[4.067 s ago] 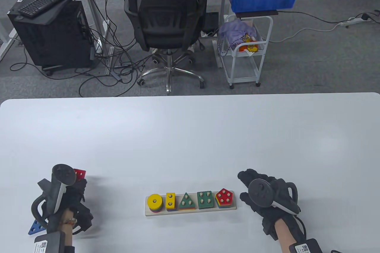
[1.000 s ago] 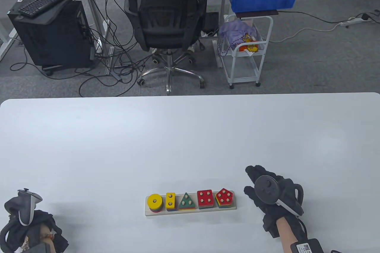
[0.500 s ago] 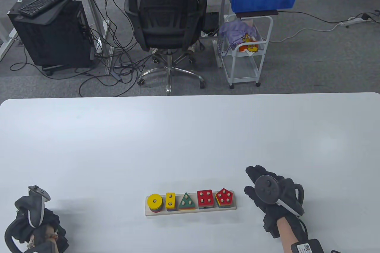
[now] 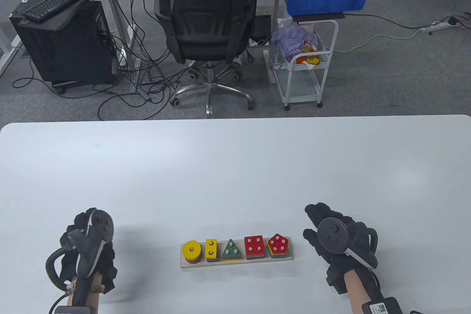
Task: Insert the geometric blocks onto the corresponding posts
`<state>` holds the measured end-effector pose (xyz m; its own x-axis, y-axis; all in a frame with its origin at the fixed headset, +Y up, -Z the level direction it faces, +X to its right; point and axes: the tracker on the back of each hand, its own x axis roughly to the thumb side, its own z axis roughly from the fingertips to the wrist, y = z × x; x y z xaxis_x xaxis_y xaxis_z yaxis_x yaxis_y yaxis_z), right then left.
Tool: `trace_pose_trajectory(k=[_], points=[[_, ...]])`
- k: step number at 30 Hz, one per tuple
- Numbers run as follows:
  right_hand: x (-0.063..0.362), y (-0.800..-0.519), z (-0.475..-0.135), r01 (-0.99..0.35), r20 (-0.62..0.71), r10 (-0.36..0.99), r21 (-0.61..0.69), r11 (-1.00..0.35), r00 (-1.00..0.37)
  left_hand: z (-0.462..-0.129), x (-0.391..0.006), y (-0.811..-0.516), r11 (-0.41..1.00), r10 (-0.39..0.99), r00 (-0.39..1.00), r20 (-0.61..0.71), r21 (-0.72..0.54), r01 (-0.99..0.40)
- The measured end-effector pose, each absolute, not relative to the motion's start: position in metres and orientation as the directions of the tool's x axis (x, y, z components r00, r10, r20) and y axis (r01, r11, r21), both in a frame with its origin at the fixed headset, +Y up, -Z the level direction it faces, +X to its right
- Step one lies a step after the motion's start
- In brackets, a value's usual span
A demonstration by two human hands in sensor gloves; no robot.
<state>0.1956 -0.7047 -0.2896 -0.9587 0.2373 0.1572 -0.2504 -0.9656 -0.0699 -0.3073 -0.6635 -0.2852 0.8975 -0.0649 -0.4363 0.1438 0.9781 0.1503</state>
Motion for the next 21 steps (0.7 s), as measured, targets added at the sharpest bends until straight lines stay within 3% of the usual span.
trace_pose_trajectory(k=[5,11,16,21], points=[[0.197,-0.704,-0.289,-0.258,0.162,0.241,-0.089,-0.962,-0.957,-0.283,-0.222,-0.659,0.990,-0.074,0.993,-0.089,0.113,0.084],[0.195,-0.705,-0.289,-0.244,0.173,0.227,-0.083,-0.966,-0.959,-0.272,-0.134,-0.682,0.989,-0.146,0.947,0.285,0.006,0.150],[0.193,-0.706,-0.288,-0.228,0.179,0.212,-0.078,-0.970,-0.961,-0.271,-0.093,-0.701,0.980,-0.165,0.881,0.443,-0.030,0.198],[0.193,-0.706,-0.289,-0.232,0.183,0.215,-0.078,-0.969,-0.959,-0.272,-0.080,-0.713,0.970,-0.191,0.861,0.471,-0.041,0.238]])
